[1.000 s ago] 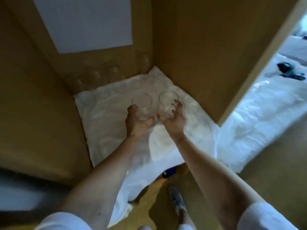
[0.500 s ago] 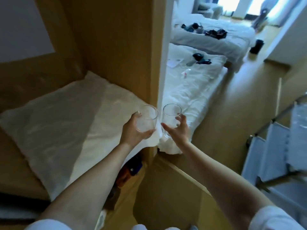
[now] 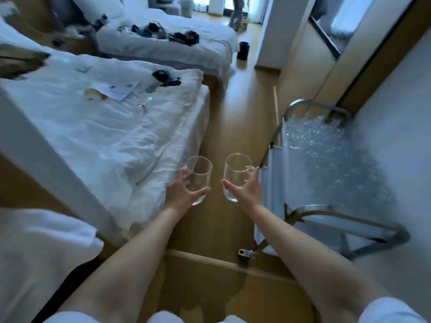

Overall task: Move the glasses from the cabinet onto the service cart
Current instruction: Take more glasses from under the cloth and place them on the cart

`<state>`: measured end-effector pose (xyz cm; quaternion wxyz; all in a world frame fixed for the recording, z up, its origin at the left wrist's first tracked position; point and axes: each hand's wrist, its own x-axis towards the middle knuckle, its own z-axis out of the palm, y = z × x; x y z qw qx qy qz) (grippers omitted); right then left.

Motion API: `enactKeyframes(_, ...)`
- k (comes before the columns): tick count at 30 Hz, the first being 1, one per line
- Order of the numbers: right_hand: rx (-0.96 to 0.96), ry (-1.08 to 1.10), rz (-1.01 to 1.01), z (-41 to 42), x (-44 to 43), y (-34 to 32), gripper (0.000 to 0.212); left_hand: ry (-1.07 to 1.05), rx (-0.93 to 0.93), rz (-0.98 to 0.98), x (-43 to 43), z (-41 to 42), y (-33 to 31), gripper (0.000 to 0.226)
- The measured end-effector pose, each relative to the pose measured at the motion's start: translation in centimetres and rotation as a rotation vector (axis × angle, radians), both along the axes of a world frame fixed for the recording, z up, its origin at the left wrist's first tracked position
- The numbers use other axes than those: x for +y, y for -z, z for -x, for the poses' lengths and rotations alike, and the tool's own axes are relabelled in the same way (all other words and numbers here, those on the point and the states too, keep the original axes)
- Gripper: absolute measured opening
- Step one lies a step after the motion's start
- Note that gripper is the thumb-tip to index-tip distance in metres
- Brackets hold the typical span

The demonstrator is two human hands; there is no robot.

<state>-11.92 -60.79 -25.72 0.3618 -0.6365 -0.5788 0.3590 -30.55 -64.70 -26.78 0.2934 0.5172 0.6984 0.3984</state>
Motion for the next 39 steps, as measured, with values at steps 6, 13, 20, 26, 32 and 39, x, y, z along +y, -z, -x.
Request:
enactKeyframes(6,0.034,0.198,0.047,-6.3,7.9,3.0,0.094,0.107,-0.027,0.055,10.0,-5.0,3.5,0.083)
enactKeyframes(13,0.055,0.399,0.061,-7.3,21.2,4.9,0.087,0.325,0.108,0.057,27.2,-5.8,4.2,0.073)
enactKeyframes(20,0.072,0.608,0.075,-6.2,34.3,4.2,0.086,0.612,0.218,0.089,46.5,-7.3,1.6,0.086)
enactKeyframes(26,0.052,0.713,0.135,-9.3,41.1,6.7,0.084,0.794,0.249,0.126,56.6,-12.5,3.5,0.094)
enactKeyframes(32,0.060,0.774,0.162,-13.8,48.3,9.0,0.087,0.942,0.258,0.191,62.8,-17.3,5.4,0.083)
enactKeyframes(39,0.039,0.849,0.205,-15.3,53.1,10.5,0.088,1.104,0.388,0.219,71.4,-20.9,6.3,0.086)
